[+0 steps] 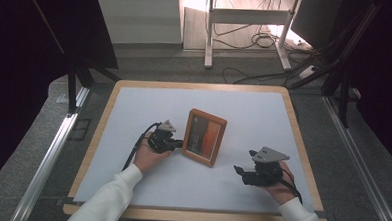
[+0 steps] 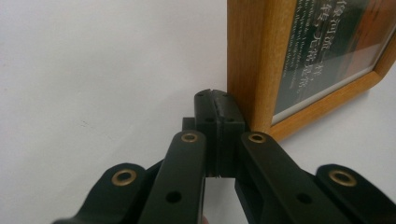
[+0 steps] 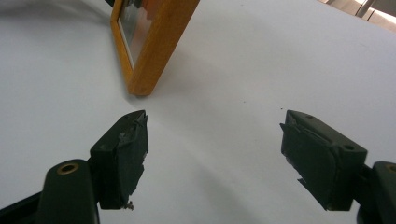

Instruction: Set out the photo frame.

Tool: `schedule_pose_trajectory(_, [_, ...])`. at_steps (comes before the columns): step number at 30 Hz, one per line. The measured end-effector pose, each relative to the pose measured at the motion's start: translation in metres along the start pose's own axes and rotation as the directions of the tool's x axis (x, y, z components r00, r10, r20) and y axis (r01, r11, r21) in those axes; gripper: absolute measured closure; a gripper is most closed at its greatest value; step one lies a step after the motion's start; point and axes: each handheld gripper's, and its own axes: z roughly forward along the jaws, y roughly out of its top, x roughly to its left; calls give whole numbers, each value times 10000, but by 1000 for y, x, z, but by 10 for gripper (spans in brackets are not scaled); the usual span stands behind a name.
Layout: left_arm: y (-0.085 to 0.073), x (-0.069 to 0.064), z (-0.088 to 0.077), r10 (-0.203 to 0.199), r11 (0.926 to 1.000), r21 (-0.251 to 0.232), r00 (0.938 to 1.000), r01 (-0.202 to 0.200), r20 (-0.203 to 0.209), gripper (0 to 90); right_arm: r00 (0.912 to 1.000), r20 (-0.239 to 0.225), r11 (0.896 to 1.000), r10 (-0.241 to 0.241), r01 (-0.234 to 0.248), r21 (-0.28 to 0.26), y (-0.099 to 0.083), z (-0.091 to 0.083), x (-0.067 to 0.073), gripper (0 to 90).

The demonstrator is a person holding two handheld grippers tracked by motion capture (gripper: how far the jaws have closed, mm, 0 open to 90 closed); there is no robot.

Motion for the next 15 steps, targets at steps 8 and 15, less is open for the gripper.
schedule_pose_trajectory(8, [0,-2,-1,49,10000,13,10000,-49,24,900,10000,-12,10000,-54,54,-11,1,1,1,232])
schedule_pose_trajectory(15, [-2,-4,-1,155,9998,89,9999,-155,67,900,10000,-4,10000,-52,52,9,1,1,0,232])
